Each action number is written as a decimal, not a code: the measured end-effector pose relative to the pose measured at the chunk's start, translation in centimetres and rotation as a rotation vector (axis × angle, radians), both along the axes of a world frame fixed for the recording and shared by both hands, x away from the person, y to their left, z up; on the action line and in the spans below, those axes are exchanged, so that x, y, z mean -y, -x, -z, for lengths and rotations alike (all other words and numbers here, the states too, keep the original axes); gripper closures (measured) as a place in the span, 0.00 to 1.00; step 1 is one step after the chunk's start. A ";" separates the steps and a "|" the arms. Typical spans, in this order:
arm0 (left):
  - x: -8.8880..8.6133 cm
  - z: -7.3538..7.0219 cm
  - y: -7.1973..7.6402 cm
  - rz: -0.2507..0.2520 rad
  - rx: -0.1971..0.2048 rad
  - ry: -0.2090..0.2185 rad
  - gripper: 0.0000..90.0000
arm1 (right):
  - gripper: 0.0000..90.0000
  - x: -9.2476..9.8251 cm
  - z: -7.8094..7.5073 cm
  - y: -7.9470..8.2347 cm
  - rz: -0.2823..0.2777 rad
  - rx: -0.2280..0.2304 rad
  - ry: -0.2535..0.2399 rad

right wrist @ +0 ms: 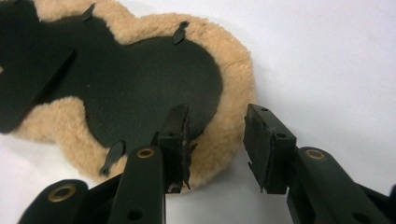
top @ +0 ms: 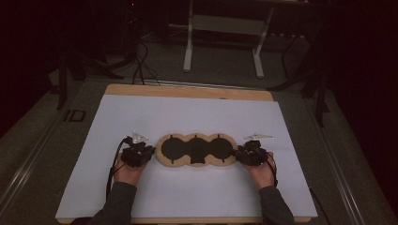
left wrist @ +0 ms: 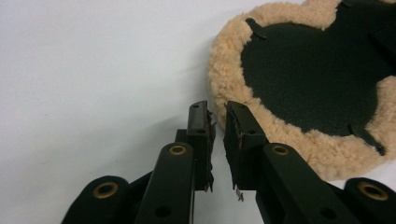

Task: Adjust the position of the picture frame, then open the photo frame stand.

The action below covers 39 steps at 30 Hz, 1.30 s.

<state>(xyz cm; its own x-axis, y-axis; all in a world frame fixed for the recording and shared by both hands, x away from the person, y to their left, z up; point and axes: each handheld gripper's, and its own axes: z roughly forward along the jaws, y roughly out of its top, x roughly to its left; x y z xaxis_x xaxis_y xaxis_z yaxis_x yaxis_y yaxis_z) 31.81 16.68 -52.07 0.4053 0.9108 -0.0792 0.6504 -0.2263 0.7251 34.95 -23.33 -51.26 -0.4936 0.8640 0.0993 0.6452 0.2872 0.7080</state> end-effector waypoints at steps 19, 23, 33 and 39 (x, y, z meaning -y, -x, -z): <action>0.7 -2.3 1.4 0.081 0.097 0.049 0.87 | 0.61 -0.5 -0.2 1.9 -0.013 0.124 0.037; 1.2 -2.4 1.6 0.108 0.104 0.044 0.87 | 0.61 -0.6 -0.2 1.9 -0.016 0.127 0.034; 2.4 -2.6 2.2 0.171 0.119 0.058 0.82 | 0.59 0.2 -0.4 2.1 0.016 0.138 -0.023; 3.3 -2.7 2.5 0.198 0.134 0.049 0.81 | 0.59 0.5 -0.2 2.0 0.021 0.130 -0.036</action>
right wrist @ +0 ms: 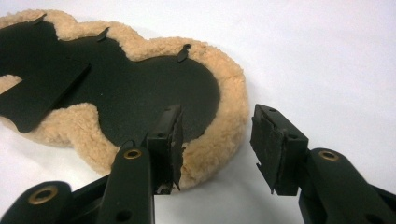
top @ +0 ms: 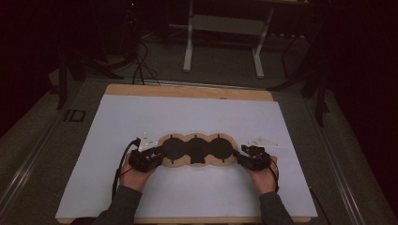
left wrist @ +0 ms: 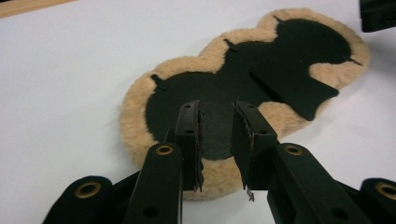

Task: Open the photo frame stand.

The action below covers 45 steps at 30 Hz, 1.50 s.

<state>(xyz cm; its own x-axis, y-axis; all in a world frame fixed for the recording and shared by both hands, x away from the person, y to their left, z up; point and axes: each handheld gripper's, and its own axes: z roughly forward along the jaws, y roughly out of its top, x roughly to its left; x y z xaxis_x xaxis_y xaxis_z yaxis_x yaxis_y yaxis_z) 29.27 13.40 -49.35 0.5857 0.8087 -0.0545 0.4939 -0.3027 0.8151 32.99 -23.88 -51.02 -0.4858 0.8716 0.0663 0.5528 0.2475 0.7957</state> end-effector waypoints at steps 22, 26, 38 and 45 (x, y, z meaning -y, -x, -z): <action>2.1 0.2 0.7 0.105 -0.002 0.015 0.78 | 0.57 0.7 -0.1 0.0 0.007 -0.004 -0.059; 2.5 0.3 0.8 0.123 -0.003 0.007 0.78 | 0.57 0.9 -0.1 0.0 0.013 -0.005 -0.065; 4.1 1.1 0.9 0.169 -0.023 -0.037 0.79 | 0.57 1.1 0.0 0.0 0.017 -0.009 -0.070; 5.0 1.8 1.1 0.200 -0.027 -0.068 0.85 | 0.57 1.1 0.2 0.0 0.014 -0.015 -0.071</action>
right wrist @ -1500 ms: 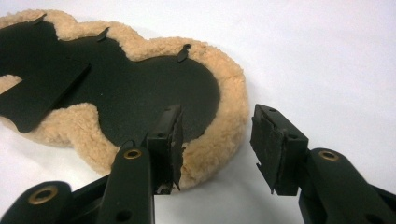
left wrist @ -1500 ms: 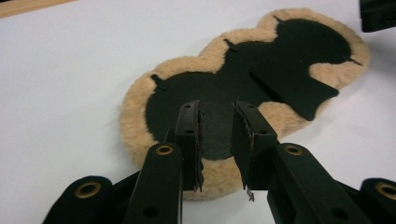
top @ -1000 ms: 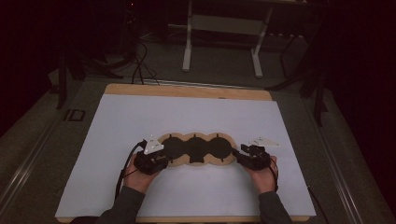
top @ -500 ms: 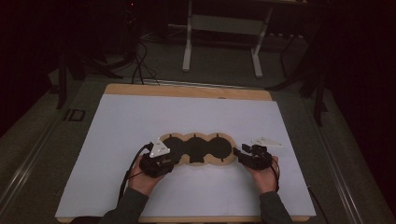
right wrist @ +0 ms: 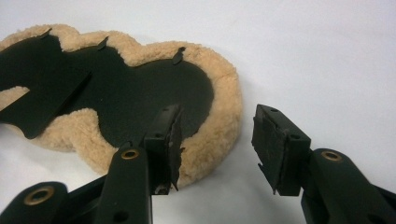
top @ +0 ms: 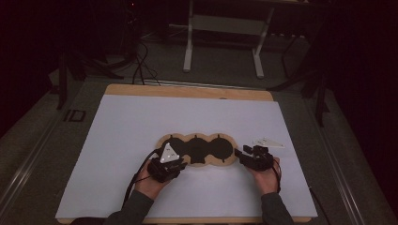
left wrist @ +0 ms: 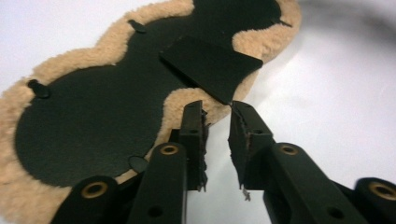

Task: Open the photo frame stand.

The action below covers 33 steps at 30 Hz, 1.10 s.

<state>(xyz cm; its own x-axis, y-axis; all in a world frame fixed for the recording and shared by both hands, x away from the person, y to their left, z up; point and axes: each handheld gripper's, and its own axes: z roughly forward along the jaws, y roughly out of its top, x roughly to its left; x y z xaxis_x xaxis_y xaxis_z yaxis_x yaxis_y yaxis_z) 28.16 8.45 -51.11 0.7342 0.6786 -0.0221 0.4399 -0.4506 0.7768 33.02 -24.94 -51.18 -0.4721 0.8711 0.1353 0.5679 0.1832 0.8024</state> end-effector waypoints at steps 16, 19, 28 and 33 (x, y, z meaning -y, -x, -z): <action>1.0 0.9 0.1 0.055 -0.012 -0.013 1.00 | 0.57 0.2 0.0 -0.1 0.008 -0.002 -0.002; 1.2 1.2 0.0 0.051 -0.017 -0.025 1.00 | 0.57 0.3 0.0 -0.1 0.009 -0.002 -0.002; 1.8 2.0 -0.4 0.027 -0.035 -0.052 1.00 | 0.57 0.5 0.1 -0.1 0.014 -0.005 -0.009; 1.9 2.2 -0.5 0.014 -0.036 -0.053 1.00 | 0.57 0.4 0.0 -0.1 0.012 -0.003 -0.009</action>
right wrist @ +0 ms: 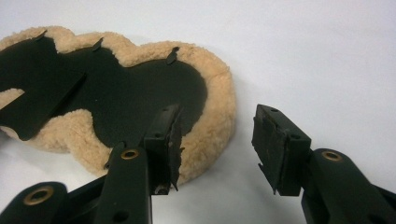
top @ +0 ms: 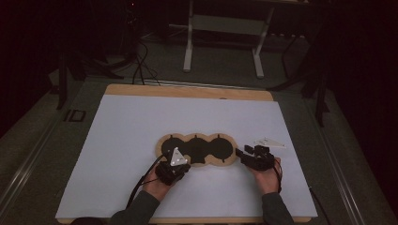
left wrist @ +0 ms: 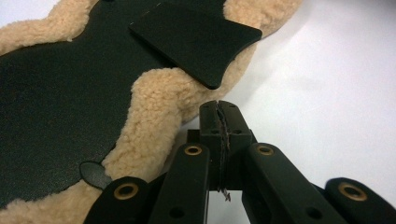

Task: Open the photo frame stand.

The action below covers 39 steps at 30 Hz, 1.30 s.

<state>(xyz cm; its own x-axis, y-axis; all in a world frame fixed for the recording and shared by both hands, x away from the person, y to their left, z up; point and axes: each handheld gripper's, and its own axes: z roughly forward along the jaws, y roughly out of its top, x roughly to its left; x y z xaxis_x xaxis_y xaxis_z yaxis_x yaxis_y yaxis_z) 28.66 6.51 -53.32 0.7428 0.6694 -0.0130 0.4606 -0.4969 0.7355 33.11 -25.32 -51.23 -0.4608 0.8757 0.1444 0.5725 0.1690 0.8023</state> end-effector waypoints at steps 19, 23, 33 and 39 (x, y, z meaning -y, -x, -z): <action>1.2 0.9 -0.6 -0.013 0.001 0.010 0.99 | 0.57 0.0 0.0 0.0 0.006 0.006 -0.001; 1.2 0.7 -0.6 -0.015 0.005 0.017 0.99 | 0.57 0.0 0.0 0.0 0.005 0.006 0.001; 1.3 0.2 -0.5 -0.020 0.015 0.003 1.00 | 0.57 0.2 0.0 0.0 0.012 0.008 0.001; 1.2 -0.5 -0.6 -0.020 0.027 0.009 1.00 | 0.57 0.3 0.0 -0.1 0.021 0.007 0.001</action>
<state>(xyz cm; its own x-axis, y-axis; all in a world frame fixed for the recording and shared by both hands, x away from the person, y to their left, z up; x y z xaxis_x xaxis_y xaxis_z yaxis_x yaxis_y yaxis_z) 29.24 5.33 -52.86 0.7295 0.6840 0.0013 0.4501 -0.4815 0.7520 33.20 -25.61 -51.19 -0.4437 0.8851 0.1403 0.5702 0.1580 0.8062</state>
